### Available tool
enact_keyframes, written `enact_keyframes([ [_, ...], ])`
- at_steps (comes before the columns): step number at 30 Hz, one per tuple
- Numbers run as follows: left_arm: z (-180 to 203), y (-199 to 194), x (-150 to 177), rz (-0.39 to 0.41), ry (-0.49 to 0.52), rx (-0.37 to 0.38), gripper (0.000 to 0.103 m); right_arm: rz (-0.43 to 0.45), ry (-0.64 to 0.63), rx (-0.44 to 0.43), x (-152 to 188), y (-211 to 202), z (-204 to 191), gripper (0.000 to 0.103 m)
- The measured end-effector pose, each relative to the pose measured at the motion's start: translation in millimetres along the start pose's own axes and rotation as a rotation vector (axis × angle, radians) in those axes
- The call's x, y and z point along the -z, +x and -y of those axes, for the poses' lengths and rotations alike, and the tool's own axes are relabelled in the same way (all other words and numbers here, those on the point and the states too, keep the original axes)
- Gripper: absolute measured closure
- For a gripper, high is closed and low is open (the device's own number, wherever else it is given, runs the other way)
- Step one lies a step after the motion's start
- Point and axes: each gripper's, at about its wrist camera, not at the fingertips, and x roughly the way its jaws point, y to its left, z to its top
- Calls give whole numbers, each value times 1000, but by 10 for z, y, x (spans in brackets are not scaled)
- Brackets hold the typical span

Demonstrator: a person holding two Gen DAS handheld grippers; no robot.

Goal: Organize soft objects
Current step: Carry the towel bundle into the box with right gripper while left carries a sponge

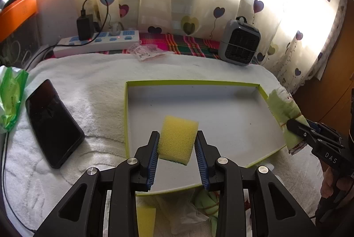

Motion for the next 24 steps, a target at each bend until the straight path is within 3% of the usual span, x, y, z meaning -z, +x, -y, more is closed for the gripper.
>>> enact_keyframes([
  [15,12,475,-69,-74,4,-45,73,-76,-25,11,-87,508,-55,70],
  [24,23,548,-91,-71,17,-83,73,-60,-39,29,-94,582,-71,70],
])
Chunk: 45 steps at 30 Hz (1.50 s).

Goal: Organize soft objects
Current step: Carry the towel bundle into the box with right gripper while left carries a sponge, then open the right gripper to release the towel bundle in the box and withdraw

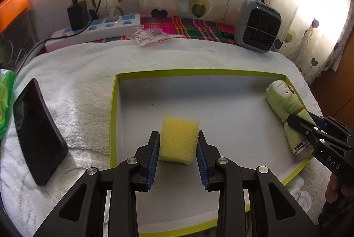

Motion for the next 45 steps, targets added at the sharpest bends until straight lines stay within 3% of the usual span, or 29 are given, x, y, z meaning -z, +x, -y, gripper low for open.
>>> enact_keyframes([
  [8,36,29,-3,-2,26,-34,71,16,-20,24,0,30,-26,69],
  [23,48,-23,36,2,19,-31,60,32,-12,36,30,0,-36,61],
  [32,85,-212,130,33,30,-20,59,78,-28,38,101,-181,-124,54],
  [45,101,-582,372,69,14,-29,58,105,-3,15,282,-460,-170,53],
])
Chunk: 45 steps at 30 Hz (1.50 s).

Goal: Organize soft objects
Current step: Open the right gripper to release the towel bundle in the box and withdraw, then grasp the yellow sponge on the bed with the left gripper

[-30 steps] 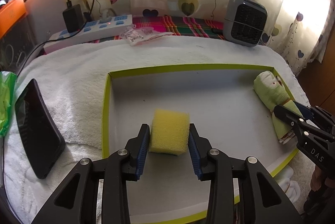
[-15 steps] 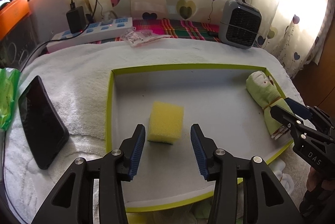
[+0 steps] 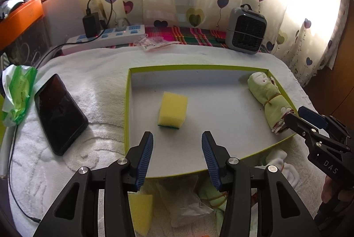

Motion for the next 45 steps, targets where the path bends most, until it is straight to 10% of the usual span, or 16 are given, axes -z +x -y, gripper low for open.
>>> enact_keyframes([
  [45,-349,-699,912,26,-82,-25,58,-61,15,-260,905,-593,-341,53],
])
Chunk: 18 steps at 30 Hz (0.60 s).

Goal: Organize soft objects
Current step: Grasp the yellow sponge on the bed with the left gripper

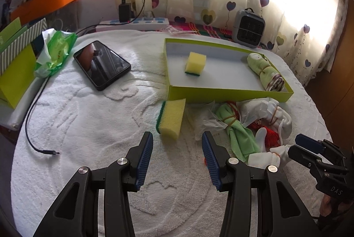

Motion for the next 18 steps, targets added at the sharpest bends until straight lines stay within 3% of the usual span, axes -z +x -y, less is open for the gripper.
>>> enact_keyframes([
  [12,-184,40,62,-14,-40,13,58,-67,-31,-70,242,31,-199,53],
  [18,-232,84,59,-23,-55,25,58,-108,-112,-96,324,-23,-280,53],
])
